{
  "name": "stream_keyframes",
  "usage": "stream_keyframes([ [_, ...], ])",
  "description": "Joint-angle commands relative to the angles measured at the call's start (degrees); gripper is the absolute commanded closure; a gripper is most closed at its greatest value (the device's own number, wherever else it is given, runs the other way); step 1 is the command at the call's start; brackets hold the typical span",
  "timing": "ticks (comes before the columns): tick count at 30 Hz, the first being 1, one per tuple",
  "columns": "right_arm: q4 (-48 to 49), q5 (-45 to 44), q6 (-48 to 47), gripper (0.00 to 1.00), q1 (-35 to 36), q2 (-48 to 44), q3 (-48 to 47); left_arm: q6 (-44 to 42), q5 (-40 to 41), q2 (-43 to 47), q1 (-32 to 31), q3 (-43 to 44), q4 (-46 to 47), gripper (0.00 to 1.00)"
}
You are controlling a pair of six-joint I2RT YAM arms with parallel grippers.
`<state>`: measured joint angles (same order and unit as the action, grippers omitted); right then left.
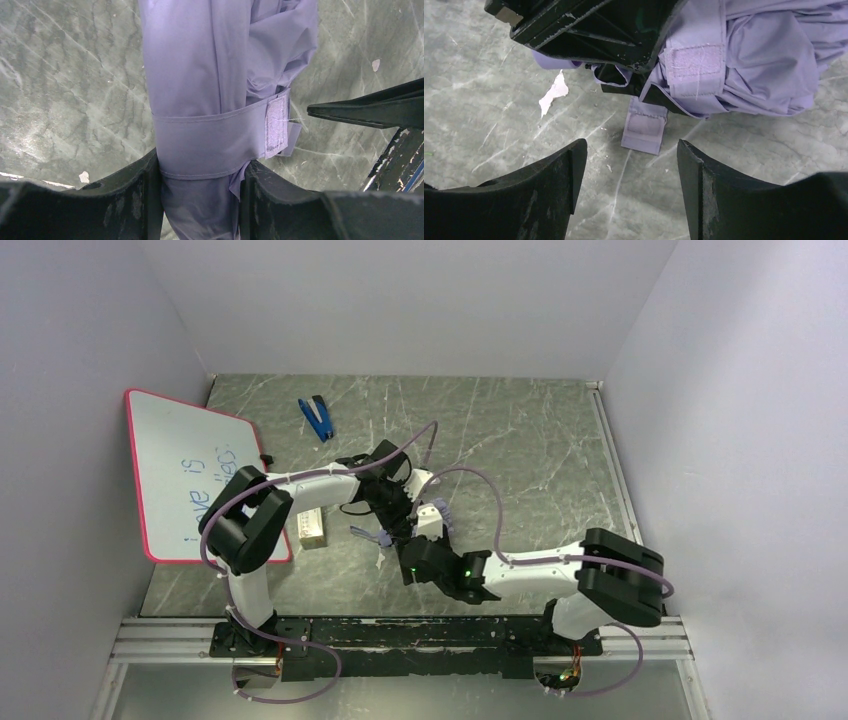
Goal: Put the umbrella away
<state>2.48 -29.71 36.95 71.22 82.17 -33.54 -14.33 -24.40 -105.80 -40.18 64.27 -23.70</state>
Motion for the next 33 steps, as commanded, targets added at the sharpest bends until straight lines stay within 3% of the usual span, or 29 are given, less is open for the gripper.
stream_keyframes([
  [1, -0.18, -3.66, 0.33, 0.31, 0.44, 3.99, -2.83, -1.23, 10.61, -4.70, 0.65, -3.14, -4.00, 0.95],
  [20, -12.74, -4.30, 5.39, 0.49, 0.59, 13.01, -7.20, -1.75, 10.87, -4.86, 0.63, -2.67, -4.95, 0.95],
  [33, -16.49, -3.74, 7.58, 0.73, 0.60, 17.19, -7.03, -1.84, 10.86, -5.36, 0.63, -2.39, -5.39, 0.95],
])
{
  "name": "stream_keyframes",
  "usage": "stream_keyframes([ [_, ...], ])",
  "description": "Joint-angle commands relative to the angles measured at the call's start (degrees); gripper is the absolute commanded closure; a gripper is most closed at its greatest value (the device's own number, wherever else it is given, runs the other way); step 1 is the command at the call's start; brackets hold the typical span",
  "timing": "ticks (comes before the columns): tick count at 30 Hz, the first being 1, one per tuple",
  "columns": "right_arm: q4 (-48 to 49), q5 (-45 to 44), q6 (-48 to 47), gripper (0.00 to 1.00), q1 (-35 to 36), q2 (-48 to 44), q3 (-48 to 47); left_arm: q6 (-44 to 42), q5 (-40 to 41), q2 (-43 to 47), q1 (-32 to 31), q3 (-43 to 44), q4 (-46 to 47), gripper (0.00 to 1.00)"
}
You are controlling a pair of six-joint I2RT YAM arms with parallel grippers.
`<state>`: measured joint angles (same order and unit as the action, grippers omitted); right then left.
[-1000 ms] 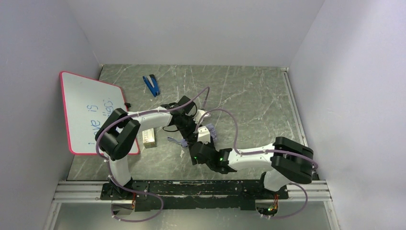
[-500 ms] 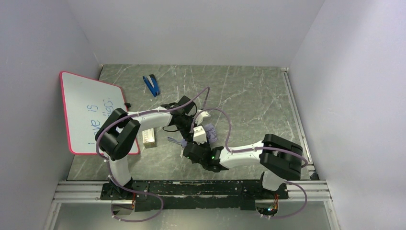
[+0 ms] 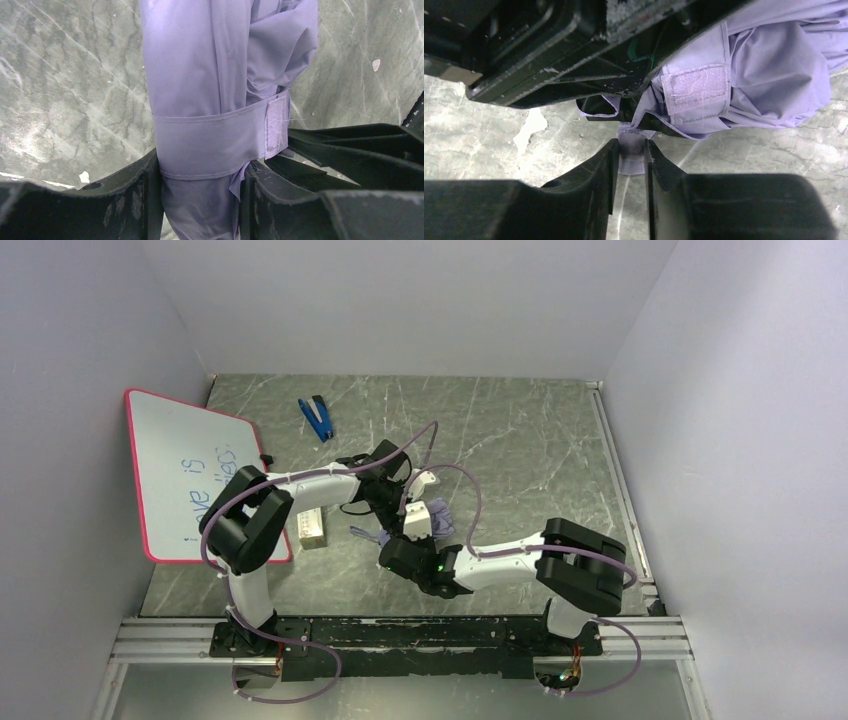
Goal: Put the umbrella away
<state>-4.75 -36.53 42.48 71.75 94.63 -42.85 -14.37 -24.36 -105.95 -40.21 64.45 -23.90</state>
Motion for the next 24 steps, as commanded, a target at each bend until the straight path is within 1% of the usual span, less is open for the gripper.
stream_keyframes([
  [1, -9.70, 3.01, 2.07, 0.77, 0.06, 4.89, 2.32, -1.80, 10.90, -5.30, 0.68, -2.58, -5.19, 0.95],
  [6, -11.48, 2.59, 2.96, 1.00, -0.34, 4.87, 2.94, -1.63, 11.28, -5.41, 0.66, -2.40, -5.28, 0.95],
  [11, -13.40, 3.13, 4.00, 1.00, -1.26, 2.64, 4.58, -1.21, 12.48, -4.79, 0.66, -2.48, -5.02, 0.95],
  [14, -11.49, 5.60, 3.66, 1.00, -2.06, -1.78, 7.96, -1.19, 12.50, -3.96, 0.74, -2.57, -4.85, 0.95],
  [17, -10.29, 9.10, 5.22, 1.00, -4.20, -6.60, 11.20, -0.93, 12.75, -3.42, 1.03, -2.59, -4.75, 0.95],
  [20, -11.32, 11.31, 7.25, 1.00, -6.13, -10.15, 13.12, -0.66, 12.42, -3.12, 1.57, -2.53, -4.50, 0.95],
  [24, -13.56, 12.99, 8.84, 1.00, -6.90, -12.66, 14.04, -0.42, 12.27, -3.29, 2.04, -1.82, -4.75, 0.95],
])
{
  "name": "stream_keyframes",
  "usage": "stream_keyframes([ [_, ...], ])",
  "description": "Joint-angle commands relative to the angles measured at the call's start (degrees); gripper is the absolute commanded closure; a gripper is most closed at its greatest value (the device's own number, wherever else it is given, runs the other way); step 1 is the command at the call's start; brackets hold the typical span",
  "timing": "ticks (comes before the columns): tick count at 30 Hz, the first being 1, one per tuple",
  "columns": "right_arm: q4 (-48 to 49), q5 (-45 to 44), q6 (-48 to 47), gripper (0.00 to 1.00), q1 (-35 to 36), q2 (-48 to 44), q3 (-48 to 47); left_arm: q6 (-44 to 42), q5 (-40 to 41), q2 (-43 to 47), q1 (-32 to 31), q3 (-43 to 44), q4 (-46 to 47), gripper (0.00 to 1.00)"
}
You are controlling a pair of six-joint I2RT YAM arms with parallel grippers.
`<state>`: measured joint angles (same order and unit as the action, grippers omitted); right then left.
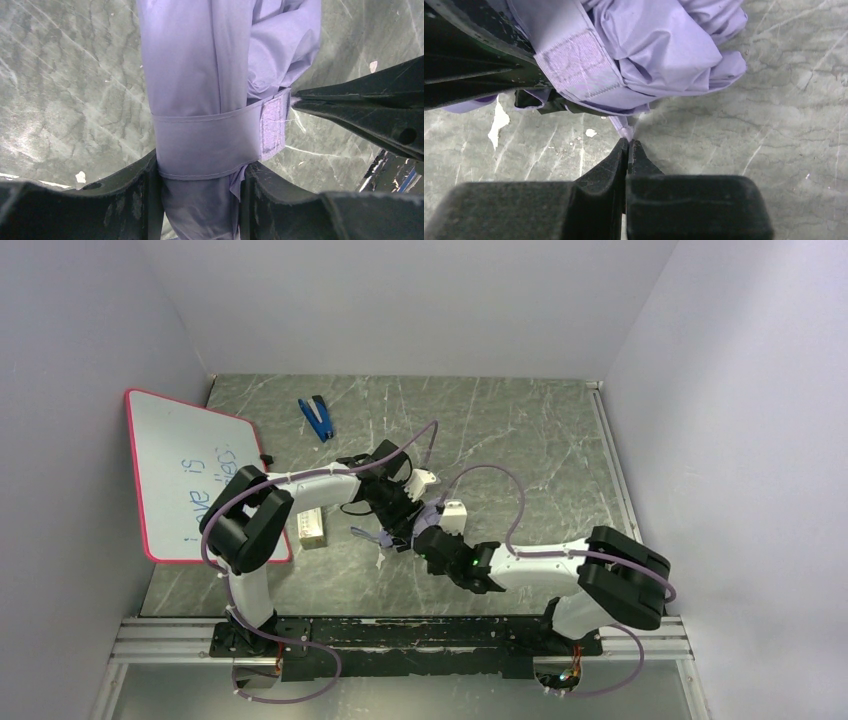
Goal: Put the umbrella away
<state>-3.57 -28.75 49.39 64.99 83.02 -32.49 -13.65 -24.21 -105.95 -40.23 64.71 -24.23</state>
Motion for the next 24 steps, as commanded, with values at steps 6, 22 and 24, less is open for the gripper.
stream_keyframes([
  [6, -14.88, 8.80, 4.65, 1.00, -0.11, -4.43, 6.80, -0.18, 13.82, -2.64, 2.33, -2.45, -3.40, 0.95],
  [22, -17.00, 8.34, 7.32, 1.00, 1.49, -15.99, 10.76, 0.05, 15.92, -2.40, 3.05, -2.22, -2.91, 0.95],
  [24, -12.36, 6.97, 5.15, 0.97, 1.43, -19.82, 11.52, -0.14, 16.05, -2.65, 2.97, -2.17, -3.10, 0.95],
])
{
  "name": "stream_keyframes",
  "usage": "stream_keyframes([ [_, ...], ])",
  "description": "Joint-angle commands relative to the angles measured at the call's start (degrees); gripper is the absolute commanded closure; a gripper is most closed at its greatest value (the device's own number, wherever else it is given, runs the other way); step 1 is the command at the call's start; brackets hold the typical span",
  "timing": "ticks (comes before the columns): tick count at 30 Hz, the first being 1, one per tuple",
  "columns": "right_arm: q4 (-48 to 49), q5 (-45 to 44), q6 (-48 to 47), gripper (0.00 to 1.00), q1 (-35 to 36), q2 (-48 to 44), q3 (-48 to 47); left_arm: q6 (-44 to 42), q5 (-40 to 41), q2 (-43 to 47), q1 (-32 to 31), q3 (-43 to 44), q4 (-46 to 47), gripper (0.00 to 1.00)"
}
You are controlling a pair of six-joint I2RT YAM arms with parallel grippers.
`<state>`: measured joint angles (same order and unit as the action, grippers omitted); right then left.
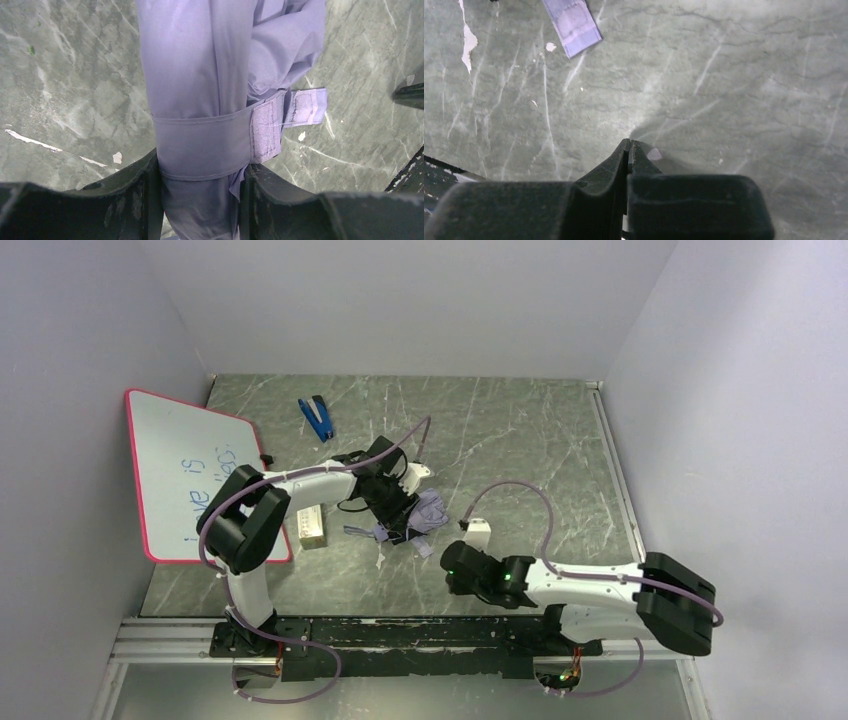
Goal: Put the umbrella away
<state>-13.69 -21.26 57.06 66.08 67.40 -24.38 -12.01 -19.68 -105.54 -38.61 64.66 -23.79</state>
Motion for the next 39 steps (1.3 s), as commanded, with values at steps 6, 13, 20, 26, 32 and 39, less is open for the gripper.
stream_keyframes([
  [6, 5.86, -3.93, -12.31, 0.50, -2.67, -5.01, 1.55, -1.99, 10.98, -3.02, 1.35, -2.22, -3.43, 0.95],
  [13, 16.40, 2.33, -28.07, 0.33, -8.47, 6.60, -3.73, -2.18, 10.81, -3.36, 1.22, -2.34, -3.37, 0.95],
  [20, 19.09, 5.33, -34.73, 0.35, -8.43, 15.81, -8.73, -2.32, 10.93, -3.78, 1.18, -2.25, -3.47, 0.95],
  [26, 17.07, 5.06, -36.01, 0.41, -8.01, 21.36, -11.50, -2.45, 10.94, -3.97, 1.10, -2.01, -3.62, 0.95],
  [32, 11.02, 0.08, -35.79, 0.59, -4.64, 26.62, -15.09, -2.49, 10.78, -3.64, 1.13, -2.28, -3.55, 0.95],
  [39, 7.42, -0.20, -31.90, 0.61, -3.34, 28.14, -14.54, -2.57, 10.81, -3.55, 1.08, -2.26, -3.69, 0.95],
])
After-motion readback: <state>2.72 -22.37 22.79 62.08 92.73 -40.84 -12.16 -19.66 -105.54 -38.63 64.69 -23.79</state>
